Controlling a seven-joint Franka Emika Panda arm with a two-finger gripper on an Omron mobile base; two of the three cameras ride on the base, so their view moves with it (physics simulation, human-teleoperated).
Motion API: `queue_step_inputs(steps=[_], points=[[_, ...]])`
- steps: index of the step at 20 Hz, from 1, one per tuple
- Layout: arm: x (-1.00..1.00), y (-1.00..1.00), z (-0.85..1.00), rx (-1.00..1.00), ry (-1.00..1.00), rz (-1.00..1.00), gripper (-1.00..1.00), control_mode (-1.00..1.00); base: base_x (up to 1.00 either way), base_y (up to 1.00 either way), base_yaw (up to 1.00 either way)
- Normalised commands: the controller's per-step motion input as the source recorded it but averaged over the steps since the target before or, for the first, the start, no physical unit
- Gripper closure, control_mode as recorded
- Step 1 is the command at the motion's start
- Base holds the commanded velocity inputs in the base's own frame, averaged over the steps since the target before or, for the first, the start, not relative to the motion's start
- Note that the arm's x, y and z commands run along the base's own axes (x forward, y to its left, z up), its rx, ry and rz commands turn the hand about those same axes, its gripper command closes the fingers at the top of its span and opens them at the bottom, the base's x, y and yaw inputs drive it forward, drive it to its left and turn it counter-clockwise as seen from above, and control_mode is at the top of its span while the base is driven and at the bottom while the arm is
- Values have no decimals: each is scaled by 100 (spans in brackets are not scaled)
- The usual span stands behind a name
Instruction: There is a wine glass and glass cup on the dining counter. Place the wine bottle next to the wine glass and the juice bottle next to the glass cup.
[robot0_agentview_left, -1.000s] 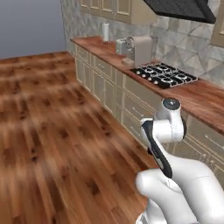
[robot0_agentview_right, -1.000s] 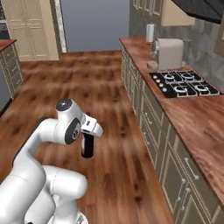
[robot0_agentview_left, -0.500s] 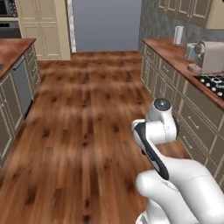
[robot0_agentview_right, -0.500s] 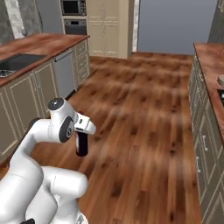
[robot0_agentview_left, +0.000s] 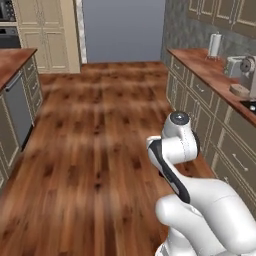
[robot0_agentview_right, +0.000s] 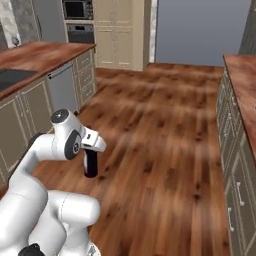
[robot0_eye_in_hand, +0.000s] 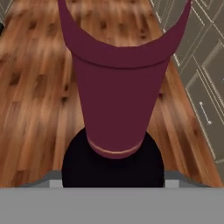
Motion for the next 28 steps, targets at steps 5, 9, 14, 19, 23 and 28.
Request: queue_step_inputs(steps=[5,9,14,19,23,28], points=[[0,0,0,0,0,0,100,100,94,10,0],[0,0,0,0,0,0,100,100,94,10,0],[0,0,0,0,0,0,100,100,94,13,0],[0,0,0,0,0,0,100,100,94,16,2],[0,0,0,0,0,0,100,100,94,17,4],[0,0,0,0,0,0,100,100,94,17,5]])
